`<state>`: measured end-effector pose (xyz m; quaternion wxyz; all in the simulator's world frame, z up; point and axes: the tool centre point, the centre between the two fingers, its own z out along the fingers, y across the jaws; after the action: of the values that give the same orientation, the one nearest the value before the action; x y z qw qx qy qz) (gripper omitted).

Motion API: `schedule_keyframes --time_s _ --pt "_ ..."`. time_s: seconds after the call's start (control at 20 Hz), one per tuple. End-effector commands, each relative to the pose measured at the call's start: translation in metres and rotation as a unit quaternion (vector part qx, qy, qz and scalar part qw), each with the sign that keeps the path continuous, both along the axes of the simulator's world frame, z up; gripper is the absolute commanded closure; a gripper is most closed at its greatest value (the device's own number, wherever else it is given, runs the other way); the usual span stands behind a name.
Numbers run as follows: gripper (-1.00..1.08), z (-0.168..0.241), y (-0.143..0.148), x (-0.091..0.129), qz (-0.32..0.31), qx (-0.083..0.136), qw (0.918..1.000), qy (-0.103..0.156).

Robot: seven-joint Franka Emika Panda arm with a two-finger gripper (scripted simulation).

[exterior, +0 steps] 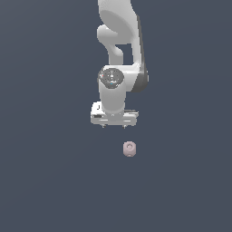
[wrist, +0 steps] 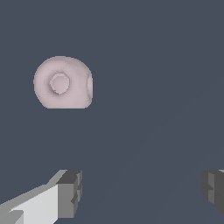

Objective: Pick up the object and move it to a goal position.

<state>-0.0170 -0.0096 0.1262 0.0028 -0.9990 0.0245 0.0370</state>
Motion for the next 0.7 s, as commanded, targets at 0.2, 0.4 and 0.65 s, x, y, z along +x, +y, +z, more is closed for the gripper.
schedule_keyframes --time_s 0.2,0.4,0.65 --pt "-0.92 -0.009 0.019 0.024 -0.002 -0.002 0.9999 -0.010" --pt "-0.92 -0.018 0.039 0.045 -0.004 -0.004 0.9998 -0.019" --pt "-0.92 -0.028 0.060 0.066 -0.006 -0.004 0.9996 -0.029"
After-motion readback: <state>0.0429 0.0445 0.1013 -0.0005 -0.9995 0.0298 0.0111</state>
